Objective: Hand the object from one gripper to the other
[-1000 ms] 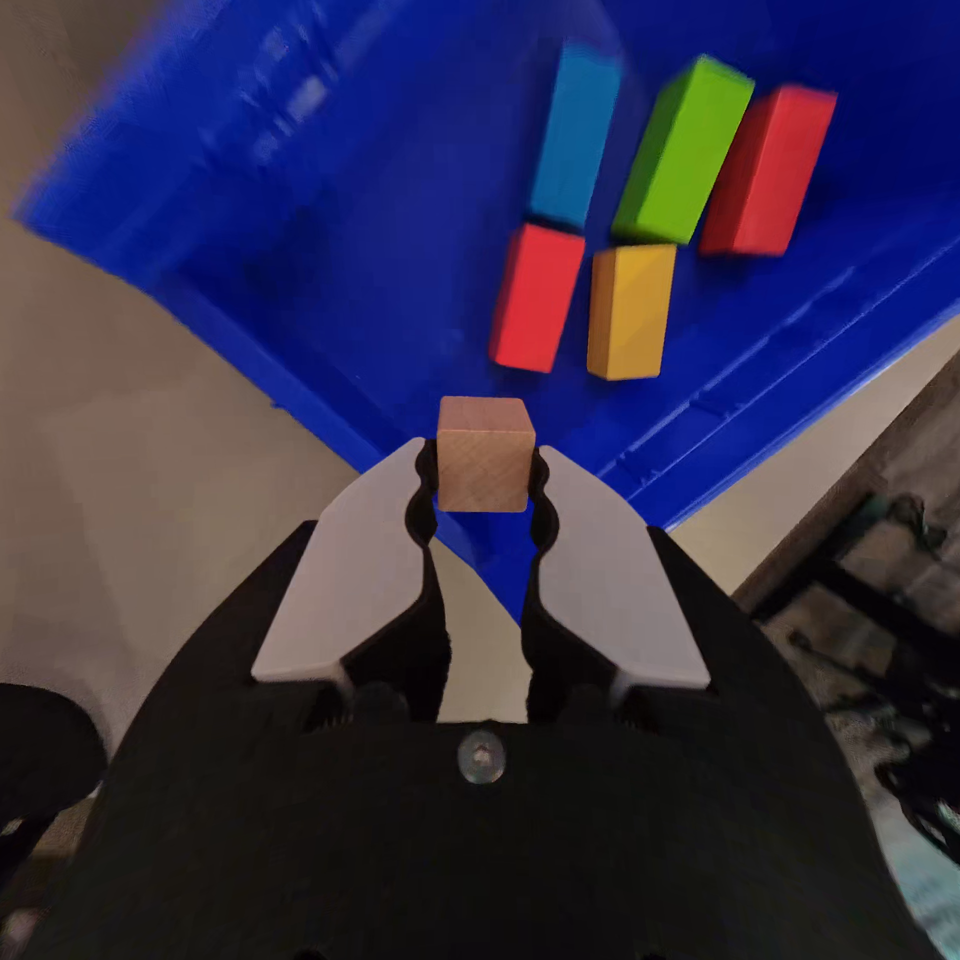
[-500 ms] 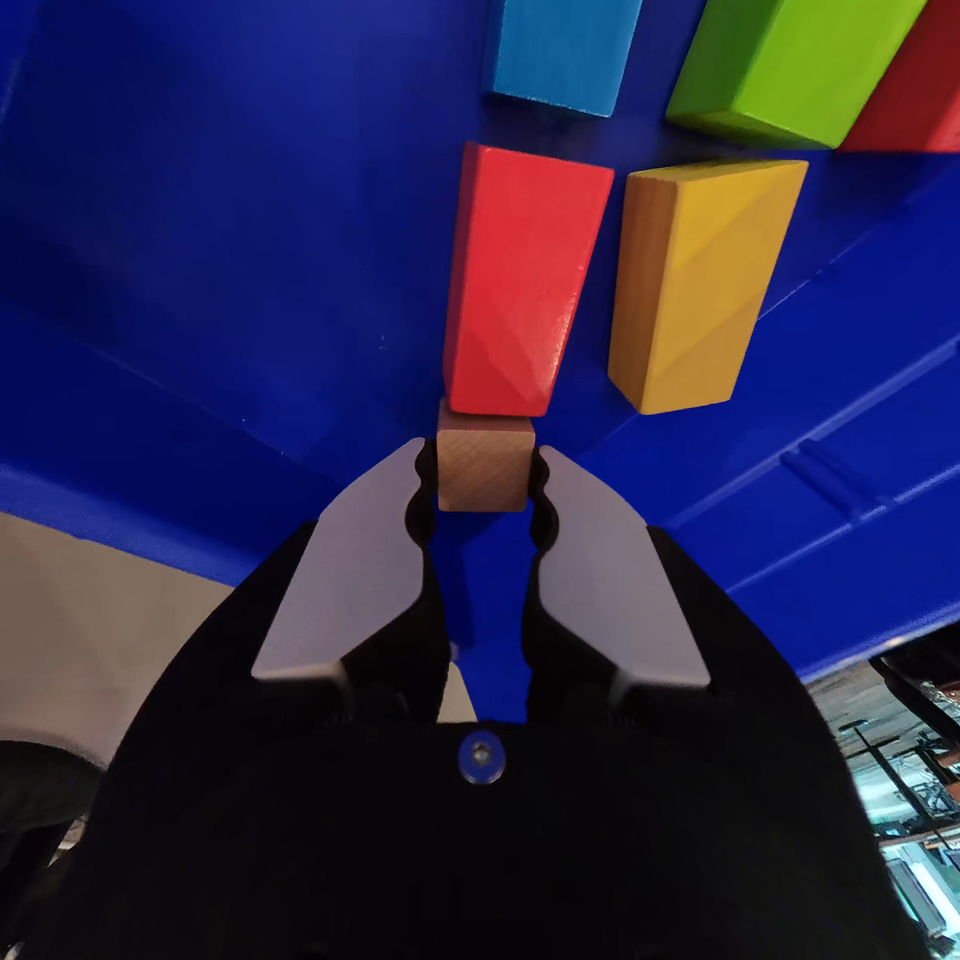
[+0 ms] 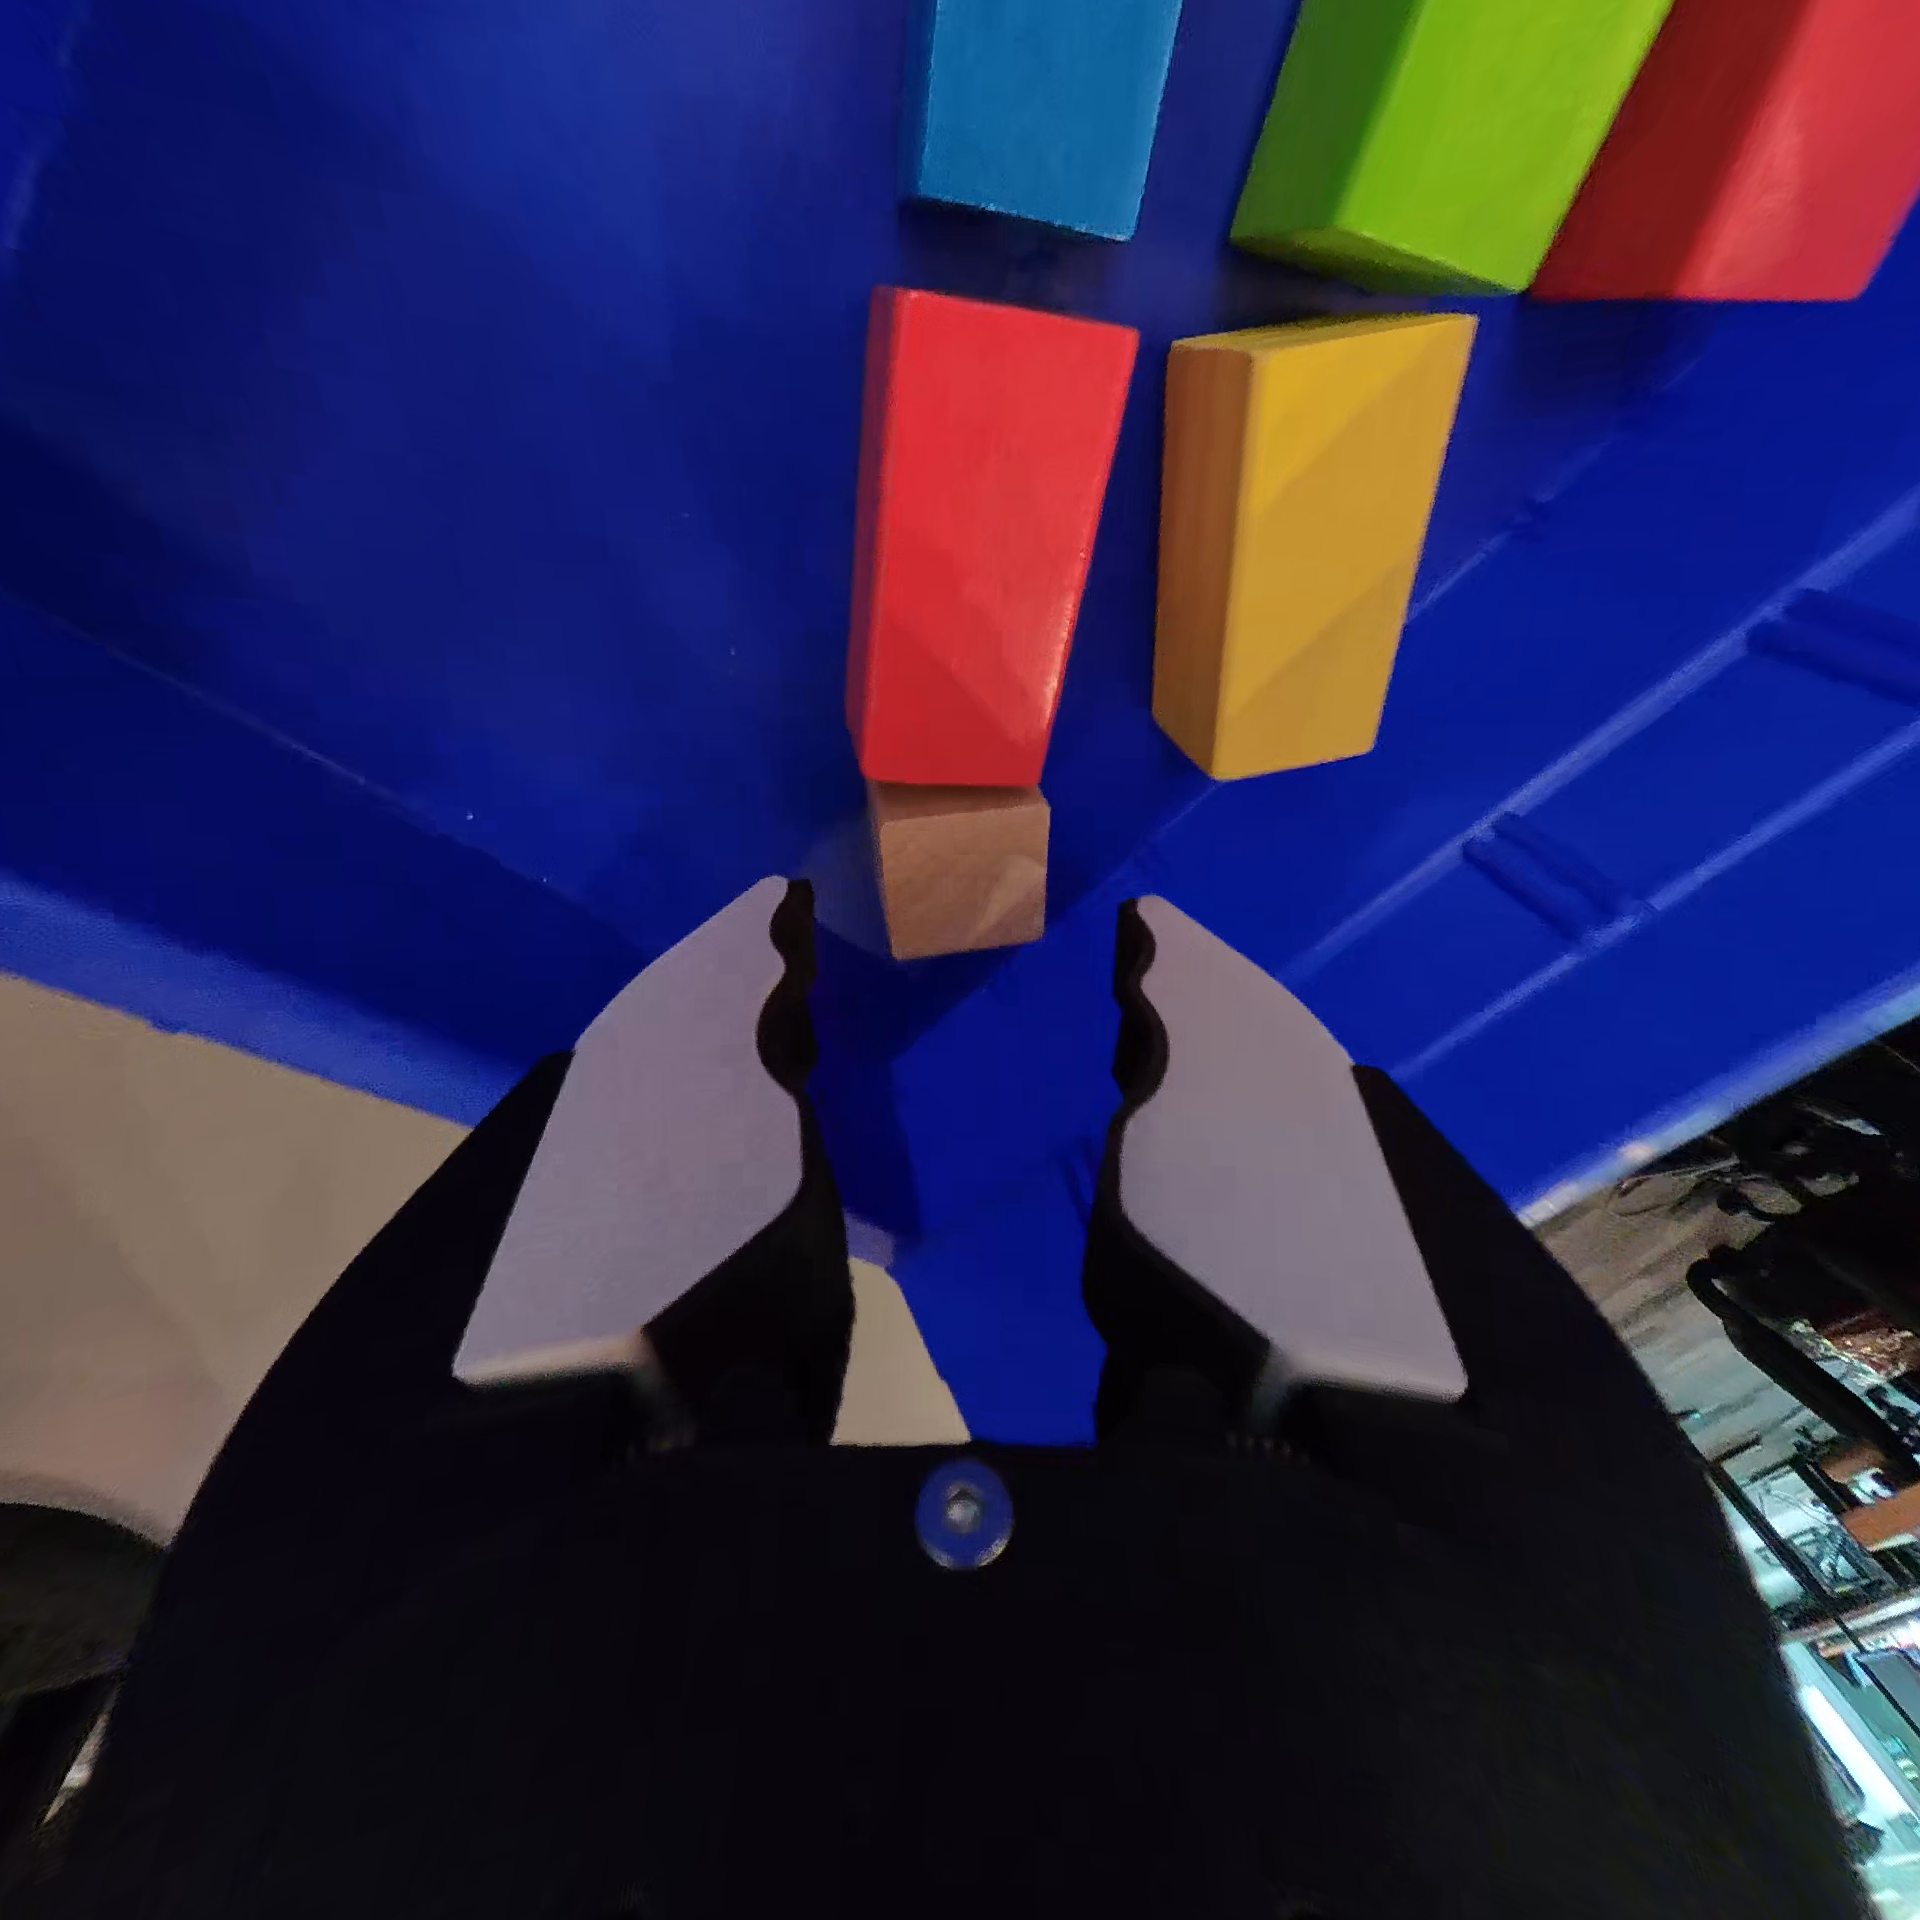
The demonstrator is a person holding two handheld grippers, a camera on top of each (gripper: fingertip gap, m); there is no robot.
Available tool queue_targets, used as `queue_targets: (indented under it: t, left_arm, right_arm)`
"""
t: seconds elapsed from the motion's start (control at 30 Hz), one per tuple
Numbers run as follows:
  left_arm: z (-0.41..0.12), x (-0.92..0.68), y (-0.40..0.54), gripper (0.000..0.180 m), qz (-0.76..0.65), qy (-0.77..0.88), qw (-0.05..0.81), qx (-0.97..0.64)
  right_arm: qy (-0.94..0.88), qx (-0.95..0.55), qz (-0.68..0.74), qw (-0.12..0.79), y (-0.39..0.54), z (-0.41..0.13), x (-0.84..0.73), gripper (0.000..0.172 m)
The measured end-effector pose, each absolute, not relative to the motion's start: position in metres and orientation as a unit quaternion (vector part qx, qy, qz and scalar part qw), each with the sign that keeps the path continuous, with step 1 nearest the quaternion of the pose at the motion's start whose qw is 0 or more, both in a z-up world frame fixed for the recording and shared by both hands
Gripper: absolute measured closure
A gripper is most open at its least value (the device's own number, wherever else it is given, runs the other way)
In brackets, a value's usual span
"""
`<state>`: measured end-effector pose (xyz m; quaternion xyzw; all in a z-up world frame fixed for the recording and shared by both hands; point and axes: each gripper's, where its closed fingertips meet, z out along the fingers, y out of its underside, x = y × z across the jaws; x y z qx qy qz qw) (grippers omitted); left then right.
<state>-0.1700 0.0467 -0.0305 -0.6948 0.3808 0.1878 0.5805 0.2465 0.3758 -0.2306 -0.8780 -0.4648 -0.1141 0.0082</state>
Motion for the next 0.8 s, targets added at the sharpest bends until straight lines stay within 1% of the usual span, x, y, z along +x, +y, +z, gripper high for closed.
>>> queue_targets:
  t: [0.1, 0.17, 0.2, 0.23, 0.33, 0.43, 0.53, 0.63, 0.73, 0.8]
  left_arm:
    - [-0.030, -0.212, 0.052, 0.138, 0.209, 0.332, 0.557, -0.732]
    - [-0.035, -0.246, 0.059, 0.135, 0.212, 0.296, 0.536, -0.762]
    - [-0.045, -0.263, 0.064, 0.135, 0.205, 0.289, 0.517, -0.779]
    - [-0.059, -0.278, 0.071, 0.130, 0.190, 0.287, 0.491, -0.800]
    - [-0.108, -0.325, 0.094, 0.123, 0.172, 0.291, 0.412, -0.846]
    - [-0.158, -0.363, 0.114, 0.124, 0.150, 0.286, 0.342, -0.882]
    - [-0.195, -0.376, 0.129, 0.126, 0.130, 0.296, 0.310, -0.894]
    - [-0.221, -0.381, 0.137, 0.127, 0.127, 0.308, 0.274, -0.902]
    - [-0.239, -0.387, 0.145, 0.133, 0.123, 0.315, 0.256, -0.906]
    - [-0.249, -0.394, 0.149, 0.132, 0.120, 0.309, 0.239, -0.913]
  right_arm:
    - [-0.465, -0.877, -0.112, 0.058, 0.372, -0.206, 0.242, 0.116]
    - [-0.469, -0.871, -0.111, 0.095, 0.366, -0.188, 0.238, 0.117]
    - [-0.471, -0.869, -0.108, 0.112, 0.362, -0.181, 0.235, 0.117]
    - [-0.473, -0.866, -0.100, 0.127, 0.357, -0.174, 0.232, 0.118]
    - [-0.483, -0.855, -0.098, 0.160, 0.343, -0.158, 0.226, 0.120]
    - [-0.499, -0.843, -0.095, 0.177, 0.327, -0.149, 0.217, 0.121]
    - [-0.515, -0.832, -0.089, 0.187, 0.315, -0.146, 0.209, 0.122]
    - [-0.526, -0.824, -0.088, 0.191, 0.308, -0.143, 0.202, 0.123]
    - [-0.534, -0.819, -0.081, 0.192, 0.304, -0.143, 0.195, 0.123]
    - [-0.539, -0.816, -0.081, 0.192, 0.302, -0.145, 0.192, 0.123]
